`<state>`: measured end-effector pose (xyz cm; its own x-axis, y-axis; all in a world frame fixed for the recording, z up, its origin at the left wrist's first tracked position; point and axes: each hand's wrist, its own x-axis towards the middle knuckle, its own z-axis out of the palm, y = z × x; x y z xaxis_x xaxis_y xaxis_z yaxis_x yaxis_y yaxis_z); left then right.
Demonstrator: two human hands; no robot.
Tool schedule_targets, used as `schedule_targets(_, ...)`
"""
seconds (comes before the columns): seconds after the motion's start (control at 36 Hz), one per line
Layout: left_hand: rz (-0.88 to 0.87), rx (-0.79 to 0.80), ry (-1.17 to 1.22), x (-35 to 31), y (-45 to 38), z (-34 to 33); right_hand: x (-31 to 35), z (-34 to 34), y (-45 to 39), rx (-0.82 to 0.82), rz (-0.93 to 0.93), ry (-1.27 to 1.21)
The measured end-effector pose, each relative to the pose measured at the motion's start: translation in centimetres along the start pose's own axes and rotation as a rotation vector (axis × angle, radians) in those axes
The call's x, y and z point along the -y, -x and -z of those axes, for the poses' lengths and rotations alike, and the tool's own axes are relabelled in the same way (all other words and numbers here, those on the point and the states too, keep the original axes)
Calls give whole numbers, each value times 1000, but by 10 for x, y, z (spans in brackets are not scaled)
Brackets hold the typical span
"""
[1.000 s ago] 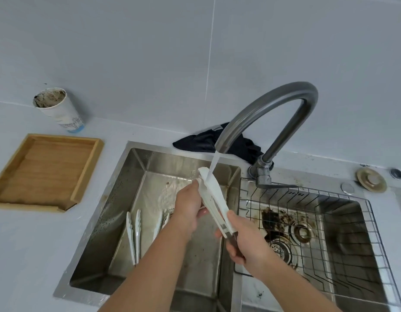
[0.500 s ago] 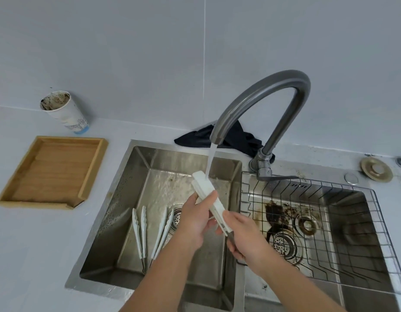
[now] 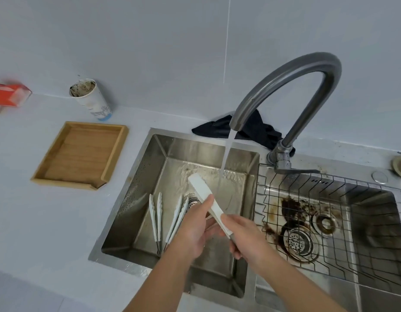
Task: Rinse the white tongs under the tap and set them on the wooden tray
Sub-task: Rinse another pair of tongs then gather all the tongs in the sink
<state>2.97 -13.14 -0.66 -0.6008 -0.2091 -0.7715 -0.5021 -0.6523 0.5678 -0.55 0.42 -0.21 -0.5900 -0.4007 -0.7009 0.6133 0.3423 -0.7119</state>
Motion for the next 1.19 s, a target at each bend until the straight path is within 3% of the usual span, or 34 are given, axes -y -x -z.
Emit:
schedule_targets(0.25, 15, 13, -93, -3, -2, 44, -13, -35, -12, -70, 19, 128)
schedule_targets(0.53, -118, -175, -371, -11, -28, 93, -29, -83, -35, -156, -17, 184)
schedule_targets(0.75, -137, -77, -509, -24, -56, 130, -34, -113, -59, -214, -91, 41)
schedule_targets(0.94, -40, -1, -658, -32, -78, 157, -48, -128, -79, -299, -186, -12)
schedule_targets(1.19, -52, -41, -778, -24, -99, 182, -58, -143, -96, -277, -257, 8)
